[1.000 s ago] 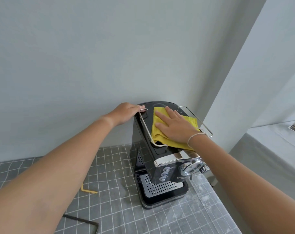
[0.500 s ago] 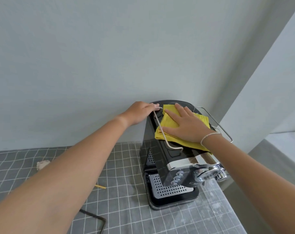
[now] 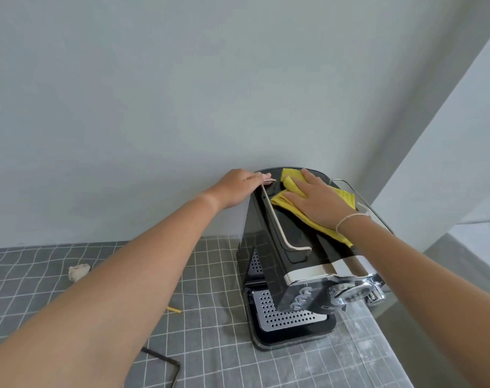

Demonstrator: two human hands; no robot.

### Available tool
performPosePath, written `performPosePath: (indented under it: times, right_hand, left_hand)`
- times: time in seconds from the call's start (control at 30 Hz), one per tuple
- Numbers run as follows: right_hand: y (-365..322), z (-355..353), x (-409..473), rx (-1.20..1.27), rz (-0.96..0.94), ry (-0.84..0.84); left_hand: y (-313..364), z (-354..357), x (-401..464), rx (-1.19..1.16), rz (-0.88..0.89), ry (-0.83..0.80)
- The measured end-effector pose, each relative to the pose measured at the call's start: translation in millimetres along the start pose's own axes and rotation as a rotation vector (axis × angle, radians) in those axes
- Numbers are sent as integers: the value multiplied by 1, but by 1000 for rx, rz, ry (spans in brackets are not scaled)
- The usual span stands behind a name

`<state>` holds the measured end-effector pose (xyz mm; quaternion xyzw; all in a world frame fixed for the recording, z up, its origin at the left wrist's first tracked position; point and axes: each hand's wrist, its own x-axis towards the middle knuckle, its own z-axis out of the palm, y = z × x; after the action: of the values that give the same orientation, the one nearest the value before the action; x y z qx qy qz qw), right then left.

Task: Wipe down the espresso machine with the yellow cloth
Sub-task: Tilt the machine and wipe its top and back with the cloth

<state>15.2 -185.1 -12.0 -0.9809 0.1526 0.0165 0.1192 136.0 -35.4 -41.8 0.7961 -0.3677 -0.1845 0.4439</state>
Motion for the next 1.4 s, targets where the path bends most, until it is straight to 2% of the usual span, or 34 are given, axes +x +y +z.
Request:
performPosePath:
  times: [0.23,0.47,0.6,0.8,1.2,1.4]
  right_hand:
    - [5,-2,-63,-19,-69,-49]
    - [6,-2,-27,160,38,53]
    - [10,-3,-37,198,6,87]
    - [10,1,-79,42,1,-10]
    - [9,-2,12,125,34,49]
    - [5,-1,30,124,86,81]
  left_hand:
    - [0,-1,1,-16,9,29]
    - [-2,2,1,-1,12,42]
    - [2,2,-1,23,10,35]
    - [4,4,-2,2,25,76]
    - [5,8,-3,-7,15,58]
    - [10,12,-5,24,21,77]
